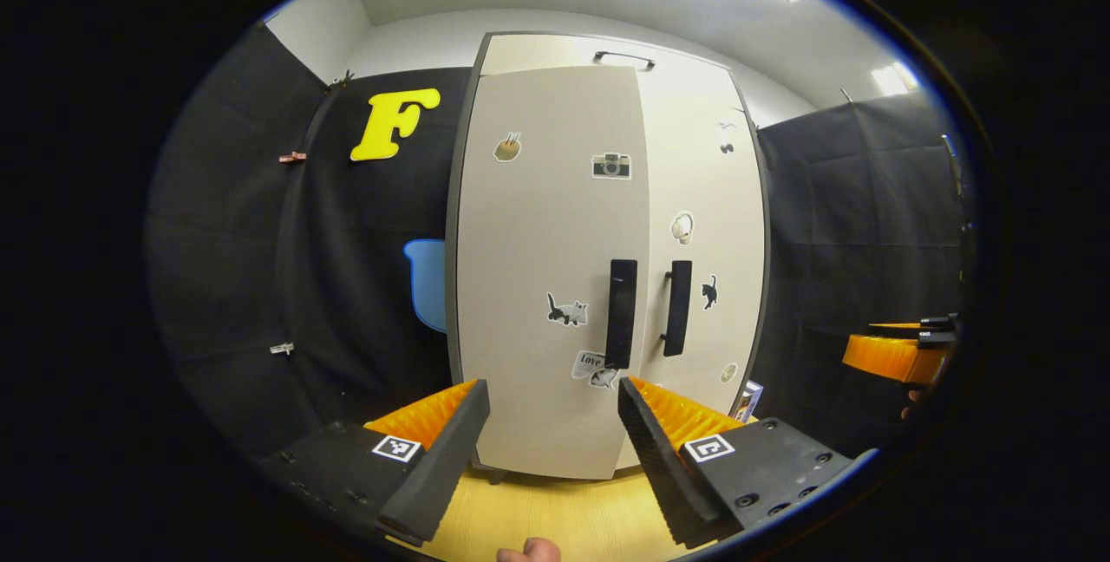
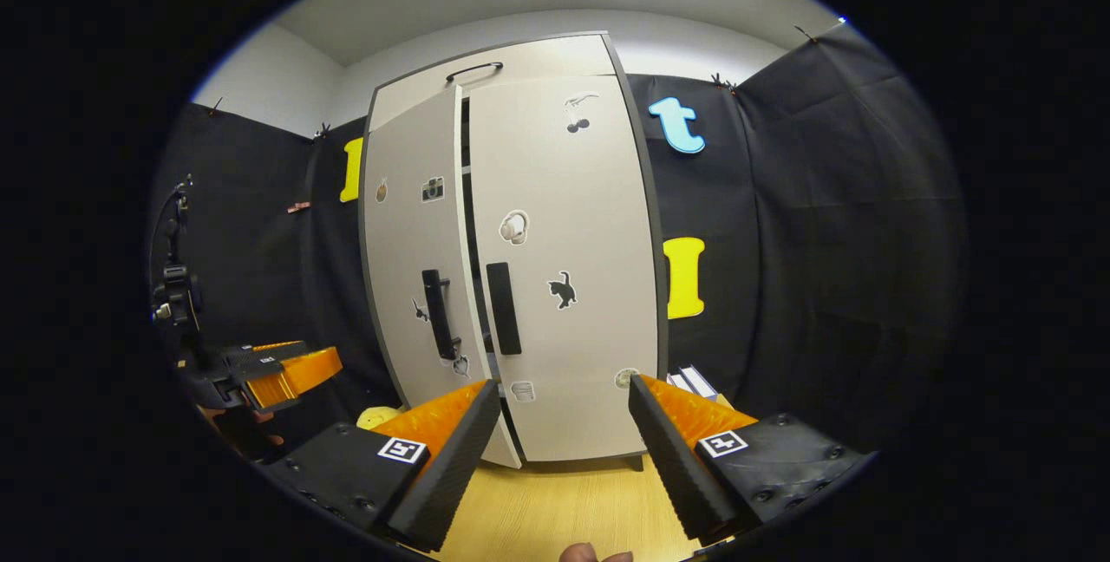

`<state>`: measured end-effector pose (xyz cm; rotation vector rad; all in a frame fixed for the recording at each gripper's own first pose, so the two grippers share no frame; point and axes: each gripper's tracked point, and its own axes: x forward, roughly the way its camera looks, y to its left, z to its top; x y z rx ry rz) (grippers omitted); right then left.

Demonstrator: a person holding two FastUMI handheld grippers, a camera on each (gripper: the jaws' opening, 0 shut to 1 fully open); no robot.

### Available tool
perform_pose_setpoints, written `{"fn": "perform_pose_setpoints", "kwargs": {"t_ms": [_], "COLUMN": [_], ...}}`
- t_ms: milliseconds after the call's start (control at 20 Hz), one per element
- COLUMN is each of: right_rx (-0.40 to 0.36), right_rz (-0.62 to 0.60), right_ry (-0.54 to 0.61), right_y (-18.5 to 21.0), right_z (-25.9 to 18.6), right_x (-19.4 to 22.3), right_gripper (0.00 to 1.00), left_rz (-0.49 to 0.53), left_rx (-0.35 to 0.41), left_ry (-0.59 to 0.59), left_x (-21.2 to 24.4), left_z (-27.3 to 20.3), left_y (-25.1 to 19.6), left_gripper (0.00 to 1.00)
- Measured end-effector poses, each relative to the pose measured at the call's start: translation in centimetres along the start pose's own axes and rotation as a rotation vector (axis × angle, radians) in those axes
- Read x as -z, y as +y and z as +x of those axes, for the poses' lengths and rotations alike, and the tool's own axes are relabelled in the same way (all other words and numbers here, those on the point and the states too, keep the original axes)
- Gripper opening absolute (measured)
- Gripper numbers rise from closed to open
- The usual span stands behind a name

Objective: Grab one shoe with the right hand and put it into the shoe cabinet, grab the other shoe with the left hand and put it into the shoe cabinet; then close the right door with the right hand and the left door with the left hand.

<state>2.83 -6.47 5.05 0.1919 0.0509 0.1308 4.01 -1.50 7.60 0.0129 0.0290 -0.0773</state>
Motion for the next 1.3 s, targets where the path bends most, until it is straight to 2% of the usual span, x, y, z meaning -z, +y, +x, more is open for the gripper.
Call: {"fn": "perform_pose_setpoints", "kwargs": {"t_ms": [1300], "right_rx": [0.003], "right_rz": [0.003], "right_ry": [0.007], "right_y": [0.17], "right_z": [-0.29], "right_x": [0.44], "right_gripper": [0.98], "left_rz": [0.004], "left_rx": [0.012], "left_ry": [0.005], "left_x": [0.65], "left_z": [0.05], "left_y": [-0.17], "left_gripper": [0.94]}}
